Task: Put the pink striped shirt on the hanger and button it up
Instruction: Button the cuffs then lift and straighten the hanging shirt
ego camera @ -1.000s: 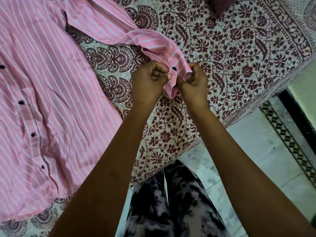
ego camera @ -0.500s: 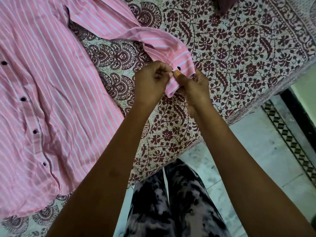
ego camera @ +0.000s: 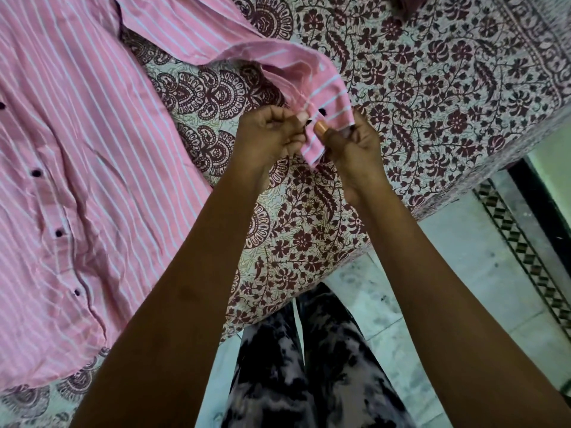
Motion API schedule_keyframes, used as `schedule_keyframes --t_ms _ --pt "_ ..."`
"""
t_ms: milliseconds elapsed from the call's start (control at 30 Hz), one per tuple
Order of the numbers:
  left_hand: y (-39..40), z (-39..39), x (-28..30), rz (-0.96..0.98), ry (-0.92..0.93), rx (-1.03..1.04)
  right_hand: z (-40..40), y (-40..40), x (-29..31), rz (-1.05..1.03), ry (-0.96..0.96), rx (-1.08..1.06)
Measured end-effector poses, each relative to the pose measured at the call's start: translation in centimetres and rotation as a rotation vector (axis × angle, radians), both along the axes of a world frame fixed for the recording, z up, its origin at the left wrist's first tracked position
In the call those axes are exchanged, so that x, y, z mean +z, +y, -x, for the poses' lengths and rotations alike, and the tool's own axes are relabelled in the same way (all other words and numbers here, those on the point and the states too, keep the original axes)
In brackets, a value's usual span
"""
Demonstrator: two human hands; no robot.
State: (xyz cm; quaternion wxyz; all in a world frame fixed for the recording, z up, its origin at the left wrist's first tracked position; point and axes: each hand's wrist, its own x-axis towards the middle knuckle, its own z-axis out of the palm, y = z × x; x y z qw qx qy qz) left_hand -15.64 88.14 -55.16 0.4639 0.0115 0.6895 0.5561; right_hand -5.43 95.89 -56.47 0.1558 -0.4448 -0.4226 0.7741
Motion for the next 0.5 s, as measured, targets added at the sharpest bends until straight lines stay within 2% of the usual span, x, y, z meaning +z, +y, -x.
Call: schedule_keyframes --t_ms 200,400,500 --pt "0.4 -0.3 -1.2 -0.006 0.228 -0.052 0.3 0.4 -0.1 0.252 0.018 -0.096" --pt "1.0 -0.5 -2.0 0.043 0.457 -0.066 0.6 0.7 -0.4 0.337 0.040 -0.080" --pt "0.8 -1.2 -2.2 0.055 0.581 -0.107 1.1 1.0 -0.8 0.312 0.061 -0.102"
